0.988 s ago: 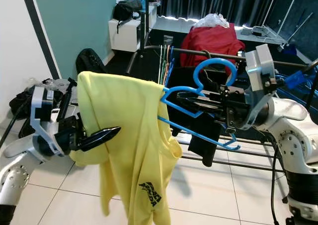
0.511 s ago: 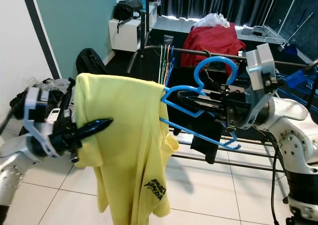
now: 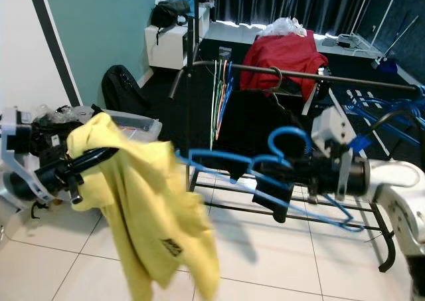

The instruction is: Hang hanger

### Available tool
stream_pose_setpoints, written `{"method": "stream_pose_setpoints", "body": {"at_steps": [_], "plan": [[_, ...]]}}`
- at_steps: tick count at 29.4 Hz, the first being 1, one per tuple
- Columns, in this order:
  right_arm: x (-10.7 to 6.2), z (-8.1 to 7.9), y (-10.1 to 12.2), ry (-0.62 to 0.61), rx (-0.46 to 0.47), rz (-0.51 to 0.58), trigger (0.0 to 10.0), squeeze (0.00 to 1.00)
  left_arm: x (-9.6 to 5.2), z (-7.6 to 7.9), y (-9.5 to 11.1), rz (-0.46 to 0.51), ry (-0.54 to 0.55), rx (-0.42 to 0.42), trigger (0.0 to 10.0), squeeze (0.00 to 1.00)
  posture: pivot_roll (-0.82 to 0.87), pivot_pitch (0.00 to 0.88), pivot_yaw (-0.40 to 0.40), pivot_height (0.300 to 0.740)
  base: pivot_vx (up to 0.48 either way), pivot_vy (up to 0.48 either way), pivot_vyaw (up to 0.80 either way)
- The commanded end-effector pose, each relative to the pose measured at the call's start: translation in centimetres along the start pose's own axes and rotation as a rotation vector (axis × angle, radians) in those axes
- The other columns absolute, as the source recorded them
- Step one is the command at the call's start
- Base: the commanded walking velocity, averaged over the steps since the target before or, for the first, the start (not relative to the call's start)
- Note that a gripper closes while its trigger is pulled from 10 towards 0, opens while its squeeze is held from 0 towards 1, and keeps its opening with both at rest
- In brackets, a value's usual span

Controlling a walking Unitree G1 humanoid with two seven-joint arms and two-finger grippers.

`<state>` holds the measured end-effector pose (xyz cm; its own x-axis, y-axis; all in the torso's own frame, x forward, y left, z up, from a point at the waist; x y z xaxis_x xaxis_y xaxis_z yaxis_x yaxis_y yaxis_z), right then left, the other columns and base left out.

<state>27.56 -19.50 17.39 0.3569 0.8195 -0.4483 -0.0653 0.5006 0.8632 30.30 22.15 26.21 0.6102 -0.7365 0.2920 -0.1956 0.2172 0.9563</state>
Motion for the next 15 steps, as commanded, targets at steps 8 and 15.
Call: {"method": "stream_pose_setpoints", "body": {"at_steps": [8,15], "plan": [[1.4,-0.7,-2.0,-0.030,0.089,0.013,0.0,0.00,0.9,-2.4,-1.4,0.013,0.187,0.009,0.0,0.00,0.00,0.000,-0.059,0.740,0.000,0.000,0.00],[4.1,3.3,-10.2,-0.661,0.452,0.059,10.0,0.00,-3.4,-2.3,-16.7,-0.381,0.635,-0.120,10.0,0.00,0.02,0.000,-0.058,0.740,0.000,0.000,0.11]]}}
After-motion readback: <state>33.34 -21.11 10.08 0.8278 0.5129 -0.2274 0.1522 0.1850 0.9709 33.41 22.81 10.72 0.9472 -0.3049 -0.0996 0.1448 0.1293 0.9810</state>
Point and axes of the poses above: a point about 5 cm out from each wrist's last joint towards the gripper, its own x axis pointing out of the wrist towards the gripper, its own y axis along the axis of the wrist's last joint, z = x × y, the point moved 5 cm from there along x, pointing out of the wrist towards the gripper, and after that the axes turned 10 degrees about -x, right-handed, at the moved point
